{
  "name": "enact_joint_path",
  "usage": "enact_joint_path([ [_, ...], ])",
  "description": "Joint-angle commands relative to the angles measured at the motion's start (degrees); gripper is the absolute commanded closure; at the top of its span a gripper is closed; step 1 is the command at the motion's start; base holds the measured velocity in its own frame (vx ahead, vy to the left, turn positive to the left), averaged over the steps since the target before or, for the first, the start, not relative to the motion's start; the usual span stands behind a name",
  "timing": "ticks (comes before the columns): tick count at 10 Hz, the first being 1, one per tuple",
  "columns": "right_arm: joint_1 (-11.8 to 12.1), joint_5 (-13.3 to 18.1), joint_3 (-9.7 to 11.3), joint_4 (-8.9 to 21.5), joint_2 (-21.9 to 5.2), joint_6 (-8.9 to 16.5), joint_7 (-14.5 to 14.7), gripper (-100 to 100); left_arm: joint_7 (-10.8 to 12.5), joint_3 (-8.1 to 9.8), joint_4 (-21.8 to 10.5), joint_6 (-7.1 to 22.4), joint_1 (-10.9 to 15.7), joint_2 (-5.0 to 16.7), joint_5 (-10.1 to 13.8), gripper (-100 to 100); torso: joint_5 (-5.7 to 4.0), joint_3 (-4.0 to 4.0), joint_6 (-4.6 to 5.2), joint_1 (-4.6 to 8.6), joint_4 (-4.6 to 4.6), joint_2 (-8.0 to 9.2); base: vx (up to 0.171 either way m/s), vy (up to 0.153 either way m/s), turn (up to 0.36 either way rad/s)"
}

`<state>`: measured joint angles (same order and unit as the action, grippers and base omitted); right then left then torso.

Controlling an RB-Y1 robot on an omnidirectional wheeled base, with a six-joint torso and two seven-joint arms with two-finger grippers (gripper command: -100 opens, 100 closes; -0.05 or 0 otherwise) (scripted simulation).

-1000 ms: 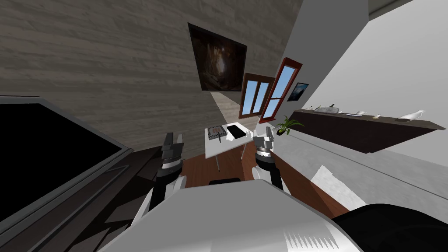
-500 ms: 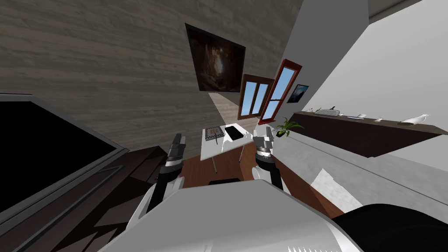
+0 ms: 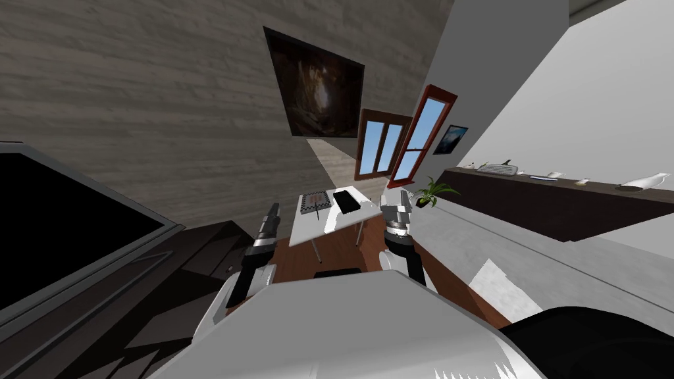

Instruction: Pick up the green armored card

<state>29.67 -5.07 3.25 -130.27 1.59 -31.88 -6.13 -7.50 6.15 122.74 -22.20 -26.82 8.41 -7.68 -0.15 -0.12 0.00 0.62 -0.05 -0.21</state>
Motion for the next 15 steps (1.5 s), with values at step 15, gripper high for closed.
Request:
enact_joint_path([
  [15, 0.00, 0.00, 0.00, 0.00, 0.00, 0.00, 0.00, 0, -5.70, 5.11, -12.22, 17.27, 3.48, 3.20, -5.78, -100, 0.02, 0.01, 0.00, -0.14, 0.00, 0.03, 0.046, -0.147, 0.021],
])
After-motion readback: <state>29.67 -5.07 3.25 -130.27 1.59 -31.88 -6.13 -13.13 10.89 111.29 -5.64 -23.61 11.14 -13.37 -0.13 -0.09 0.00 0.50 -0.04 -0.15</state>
